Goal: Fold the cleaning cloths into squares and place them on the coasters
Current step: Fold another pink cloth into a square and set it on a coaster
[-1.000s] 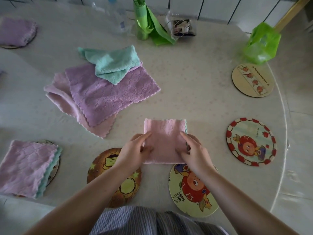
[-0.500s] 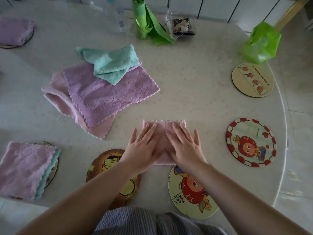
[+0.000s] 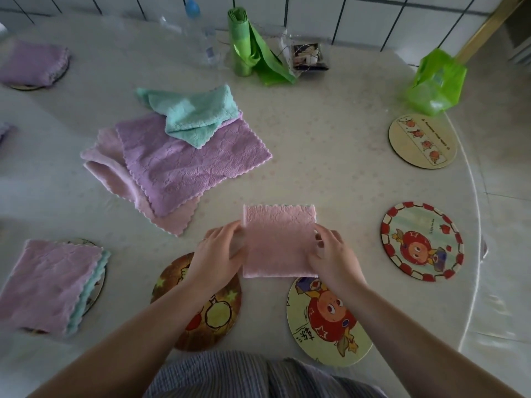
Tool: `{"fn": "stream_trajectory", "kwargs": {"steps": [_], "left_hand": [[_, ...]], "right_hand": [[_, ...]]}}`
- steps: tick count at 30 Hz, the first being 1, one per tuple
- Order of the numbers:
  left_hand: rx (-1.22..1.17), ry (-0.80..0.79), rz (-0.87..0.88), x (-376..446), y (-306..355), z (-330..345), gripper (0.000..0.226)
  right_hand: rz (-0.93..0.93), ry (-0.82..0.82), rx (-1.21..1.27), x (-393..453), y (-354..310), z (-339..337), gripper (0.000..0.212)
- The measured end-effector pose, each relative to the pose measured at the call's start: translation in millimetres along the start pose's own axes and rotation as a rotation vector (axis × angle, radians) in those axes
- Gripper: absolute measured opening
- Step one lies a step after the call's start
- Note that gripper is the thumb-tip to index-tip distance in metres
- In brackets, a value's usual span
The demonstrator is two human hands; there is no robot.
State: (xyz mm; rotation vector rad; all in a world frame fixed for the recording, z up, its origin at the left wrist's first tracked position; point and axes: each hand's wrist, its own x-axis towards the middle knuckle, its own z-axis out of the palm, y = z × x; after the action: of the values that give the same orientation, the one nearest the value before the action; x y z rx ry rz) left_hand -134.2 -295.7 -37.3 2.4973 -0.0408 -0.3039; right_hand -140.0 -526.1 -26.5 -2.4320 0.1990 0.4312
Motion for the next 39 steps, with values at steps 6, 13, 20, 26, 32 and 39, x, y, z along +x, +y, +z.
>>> {"fn": "stream_trajectory", "kwargs": {"steps": [6, 13, 20, 26, 32, 39], "left_hand": [[-0.320, -0.059, -0.067, 4.3, 15.2, -0.5, 0.044], [-0.524, -0.005, -0.115, -20.0, -9.5, -40.9, 0.038], [-0.492, -0.064, -0.102, -73.5, -86.6, -75.9, 0.040], [-0.474, -0.211, 0.020, -79.8, -123.5, -72.9, 0.049], [-0.141, -0.180, 0.212, -74.1, -134.4, -75.2, 0.044], [0.335, -0.172, 0.779, -59.3, -146.1, -76.5, 0.038]], "right_hand": [[0.177, 0.008, 0.275, 3.8, -27.2, 15.7, 0.054], [0.178, 0.004, 0.549, -40.0, -60.6, 30.4, 0.041], [0.087, -0.065, 0.499, -94.3, -92.4, 104.1, 0.040], [0.105, 0.052, 0.349, -108.5, -98.5, 137.2, 0.047], [0.089, 0.185, 0.206, -111.7, -97.1, 148.6, 0.046], [-0.129, 0.261, -0.173, -110.4, -108.0, 154.4, 0.032]]}}
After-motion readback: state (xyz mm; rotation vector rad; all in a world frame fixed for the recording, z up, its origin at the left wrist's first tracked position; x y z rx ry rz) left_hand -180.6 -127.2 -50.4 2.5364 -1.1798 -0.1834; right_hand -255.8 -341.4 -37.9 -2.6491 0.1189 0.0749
